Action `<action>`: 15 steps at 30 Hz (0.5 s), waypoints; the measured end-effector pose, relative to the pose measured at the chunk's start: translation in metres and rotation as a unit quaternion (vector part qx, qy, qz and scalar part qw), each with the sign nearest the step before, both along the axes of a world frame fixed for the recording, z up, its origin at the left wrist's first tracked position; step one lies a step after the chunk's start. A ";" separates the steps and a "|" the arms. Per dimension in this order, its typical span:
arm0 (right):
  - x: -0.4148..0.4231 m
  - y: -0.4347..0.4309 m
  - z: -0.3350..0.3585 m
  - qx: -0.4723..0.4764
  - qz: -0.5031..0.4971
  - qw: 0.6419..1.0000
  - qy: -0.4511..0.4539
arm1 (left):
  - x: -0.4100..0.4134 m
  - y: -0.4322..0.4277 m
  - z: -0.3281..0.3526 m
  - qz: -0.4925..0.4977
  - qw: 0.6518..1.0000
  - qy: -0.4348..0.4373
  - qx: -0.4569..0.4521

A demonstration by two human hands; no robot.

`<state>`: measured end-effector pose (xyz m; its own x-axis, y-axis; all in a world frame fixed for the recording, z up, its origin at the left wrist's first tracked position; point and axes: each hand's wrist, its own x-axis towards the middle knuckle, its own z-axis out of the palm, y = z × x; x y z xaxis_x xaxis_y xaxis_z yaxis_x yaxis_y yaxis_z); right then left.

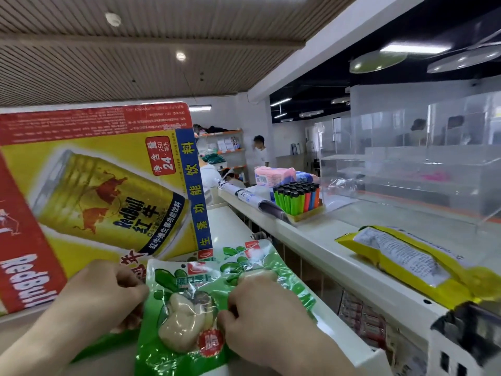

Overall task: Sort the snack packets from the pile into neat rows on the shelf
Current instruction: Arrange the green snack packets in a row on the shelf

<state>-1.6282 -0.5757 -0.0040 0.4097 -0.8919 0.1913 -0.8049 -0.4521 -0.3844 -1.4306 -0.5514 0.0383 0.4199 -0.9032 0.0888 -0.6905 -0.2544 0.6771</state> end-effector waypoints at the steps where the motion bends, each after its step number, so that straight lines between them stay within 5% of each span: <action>1: 0.000 0.000 0.000 -0.002 -0.006 1.000 0.003 | 0.000 0.000 -0.001 -0.003 1.000 0.002 0.006; 7: -0.001 -0.001 -0.003 0.000 -0.062 0.998 0.009 | -0.004 -0.003 -0.010 -0.042 0.999 -0.007 0.011; 15: 0.001 0.000 -0.004 -0.026 -0.018 1.000 -0.003 | 0.003 -0.003 -0.007 -0.023 1.000 0.009 0.000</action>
<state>-1.6274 -0.5759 -0.0076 0.3765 -0.8950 0.2392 -0.8187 -0.4423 -0.3662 -1.4275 -0.5545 0.0314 0.3788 -0.9220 0.0808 -0.6889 -0.2226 0.6898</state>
